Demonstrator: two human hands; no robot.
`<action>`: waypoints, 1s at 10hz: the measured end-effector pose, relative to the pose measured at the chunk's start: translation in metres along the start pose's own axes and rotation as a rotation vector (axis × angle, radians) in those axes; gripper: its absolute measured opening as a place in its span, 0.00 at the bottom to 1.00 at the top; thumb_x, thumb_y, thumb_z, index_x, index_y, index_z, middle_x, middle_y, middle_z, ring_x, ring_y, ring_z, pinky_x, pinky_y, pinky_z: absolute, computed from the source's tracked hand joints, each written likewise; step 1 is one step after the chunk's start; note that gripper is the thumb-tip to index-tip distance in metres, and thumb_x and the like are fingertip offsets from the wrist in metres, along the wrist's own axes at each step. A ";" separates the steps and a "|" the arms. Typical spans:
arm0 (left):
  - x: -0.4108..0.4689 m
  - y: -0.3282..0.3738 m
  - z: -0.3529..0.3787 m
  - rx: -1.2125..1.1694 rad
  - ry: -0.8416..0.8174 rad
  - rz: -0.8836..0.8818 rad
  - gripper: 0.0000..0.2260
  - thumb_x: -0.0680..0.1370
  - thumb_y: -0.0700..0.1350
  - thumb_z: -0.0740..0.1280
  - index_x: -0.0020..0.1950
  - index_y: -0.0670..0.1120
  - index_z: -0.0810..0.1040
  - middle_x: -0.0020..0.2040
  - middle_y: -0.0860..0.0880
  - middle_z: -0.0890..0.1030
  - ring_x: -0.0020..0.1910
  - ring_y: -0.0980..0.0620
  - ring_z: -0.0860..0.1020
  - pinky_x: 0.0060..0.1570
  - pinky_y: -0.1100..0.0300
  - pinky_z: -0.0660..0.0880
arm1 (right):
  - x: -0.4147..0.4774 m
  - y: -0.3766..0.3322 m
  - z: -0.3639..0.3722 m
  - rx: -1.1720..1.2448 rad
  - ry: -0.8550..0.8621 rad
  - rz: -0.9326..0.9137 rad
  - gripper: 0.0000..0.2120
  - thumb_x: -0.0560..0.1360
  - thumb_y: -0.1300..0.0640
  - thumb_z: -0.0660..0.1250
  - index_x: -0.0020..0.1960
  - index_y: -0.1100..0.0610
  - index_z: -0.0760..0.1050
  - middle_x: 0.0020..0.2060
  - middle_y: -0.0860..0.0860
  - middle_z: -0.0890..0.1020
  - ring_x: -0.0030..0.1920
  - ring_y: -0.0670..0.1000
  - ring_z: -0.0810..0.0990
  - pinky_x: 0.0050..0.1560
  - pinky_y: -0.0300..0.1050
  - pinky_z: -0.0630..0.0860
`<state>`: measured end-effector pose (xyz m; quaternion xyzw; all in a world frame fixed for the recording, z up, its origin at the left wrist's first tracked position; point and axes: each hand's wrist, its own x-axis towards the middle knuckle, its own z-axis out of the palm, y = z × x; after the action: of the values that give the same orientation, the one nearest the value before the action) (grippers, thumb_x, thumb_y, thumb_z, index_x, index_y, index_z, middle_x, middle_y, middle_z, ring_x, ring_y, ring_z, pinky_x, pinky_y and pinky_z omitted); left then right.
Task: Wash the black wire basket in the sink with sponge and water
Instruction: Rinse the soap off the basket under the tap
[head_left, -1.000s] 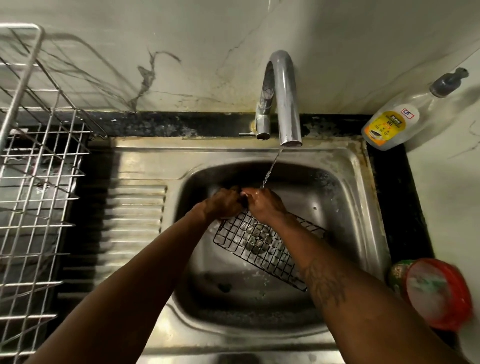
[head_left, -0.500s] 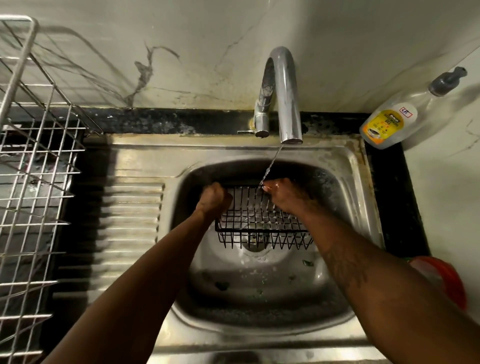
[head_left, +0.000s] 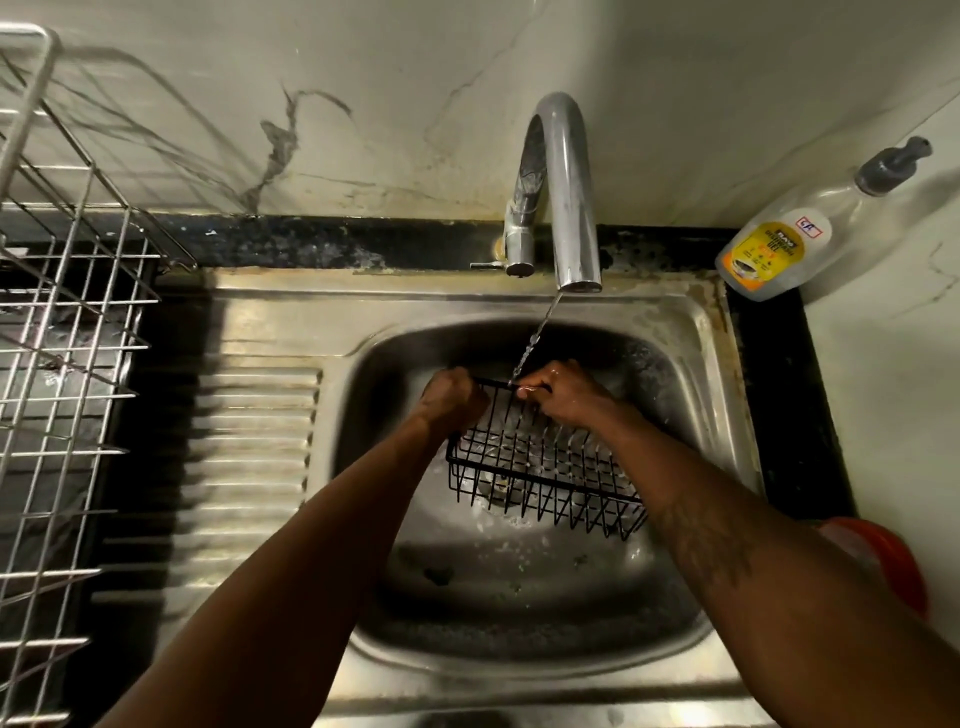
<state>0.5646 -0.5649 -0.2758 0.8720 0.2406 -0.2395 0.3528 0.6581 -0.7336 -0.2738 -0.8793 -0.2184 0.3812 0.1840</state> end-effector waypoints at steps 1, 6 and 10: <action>0.007 0.006 0.000 0.075 -0.036 -0.016 0.11 0.79 0.43 0.63 0.39 0.41 0.80 0.37 0.44 0.82 0.37 0.46 0.79 0.32 0.62 0.69 | 0.002 0.009 -0.002 0.004 0.010 0.020 0.09 0.80 0.54 0.69 0.59 0.50 0.83 0.57 0.49 0.85 0.54 0.48 0.82 0.61 0.48 0.78; 0.000 -0.013 -0.008 0.130 -0.054 -0.004 0.13 0.83 0.44 0.61 0.59 0.37 0.80 0.55 0.38 0.83 0.54 0.39 0.82 0.48 0.55 0.77 | -0.004 0.002 0.010 0.011 -0.041 -0.096 0.14 0.83 0.50 0.63 0.66 0.40 0.78 0.62 0.46 0.82 0.55 0.48 0.81 0.60 0.49 0.78; -0.029 -0.061 -0.016 0.267 -0.050 -0.104 0.13 0.84 0.35 0.55 0.61 0.39 0.78 0.58 0.44 0.80 0.52 0.49 0.81 0.44 0.61 0.77 | 0.010 -0.055 0.033 -0.024 -0.052 -0.071 0.12 0.84 0.55 0.61 0.64 0.46 0.78 0.55 0.51 0.80 0.48 0.50 0.78 0.50 0.48 0.77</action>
<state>0.5101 -0.5222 -0.2787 0.8914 0.2424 -0.3089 0.2265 0.6261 -0.6770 -0.2732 -0.8629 -0.2589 0.3945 0.1811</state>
